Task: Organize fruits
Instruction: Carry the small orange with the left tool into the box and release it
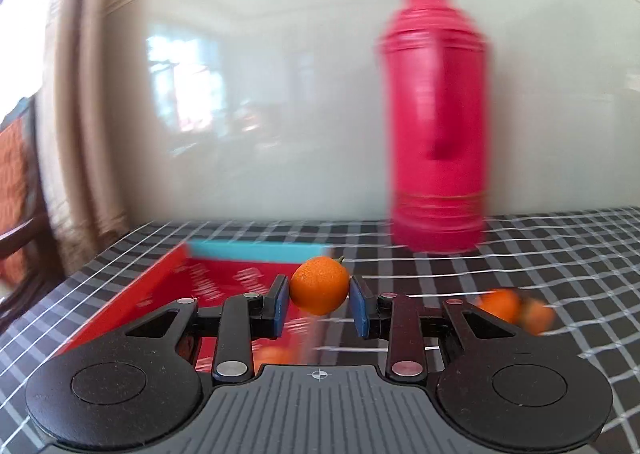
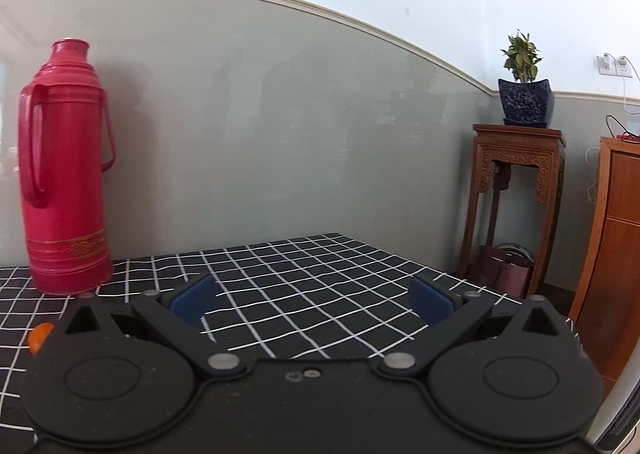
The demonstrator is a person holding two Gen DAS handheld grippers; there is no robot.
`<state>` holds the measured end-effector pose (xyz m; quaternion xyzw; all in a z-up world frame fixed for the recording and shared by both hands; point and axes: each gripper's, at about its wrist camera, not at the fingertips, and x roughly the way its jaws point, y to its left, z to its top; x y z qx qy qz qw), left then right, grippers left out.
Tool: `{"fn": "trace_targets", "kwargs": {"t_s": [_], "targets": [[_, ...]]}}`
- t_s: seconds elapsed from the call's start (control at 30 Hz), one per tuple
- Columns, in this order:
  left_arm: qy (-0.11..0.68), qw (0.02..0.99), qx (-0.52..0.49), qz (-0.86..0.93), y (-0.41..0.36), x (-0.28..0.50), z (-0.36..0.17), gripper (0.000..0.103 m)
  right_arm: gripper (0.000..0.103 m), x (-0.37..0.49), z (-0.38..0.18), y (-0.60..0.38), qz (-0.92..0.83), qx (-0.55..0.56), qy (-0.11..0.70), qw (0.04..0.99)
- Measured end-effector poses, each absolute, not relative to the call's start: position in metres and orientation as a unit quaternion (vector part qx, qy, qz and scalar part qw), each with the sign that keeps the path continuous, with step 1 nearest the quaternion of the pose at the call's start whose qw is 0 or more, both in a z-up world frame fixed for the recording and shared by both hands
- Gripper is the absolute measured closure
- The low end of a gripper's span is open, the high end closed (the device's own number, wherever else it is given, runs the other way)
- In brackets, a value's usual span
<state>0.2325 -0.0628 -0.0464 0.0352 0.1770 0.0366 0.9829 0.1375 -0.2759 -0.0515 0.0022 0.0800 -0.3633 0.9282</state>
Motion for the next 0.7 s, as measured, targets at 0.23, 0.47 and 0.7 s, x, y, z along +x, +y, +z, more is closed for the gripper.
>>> {"fn": "trace_targets", "kwargs": {"t_s": [0.23, 0.47, 0.7], "targets": [[0.251, 0.961, -0.016, 0.114, 0.007, 0.254, -0.057, 0.07, 0.006, 0.15, -0.053, -0.245, -0.331, -0.019, 0.079, 0.94], [0.306, 0.943, -0.06, 0.118, 0.039, 0.261, -0.07, 0.07, 0.006, 0.161, -0.052, -0.216, -0.296, -0.034, 0.077, 0.952], [0.3, 0.946, -0.075, 0.101, 0.049, 0.248, -0.064, 0.033, 0.006, 0.169, -0.054, -0.191, -0.263, -0.055, 0.082, 0.96]]}}
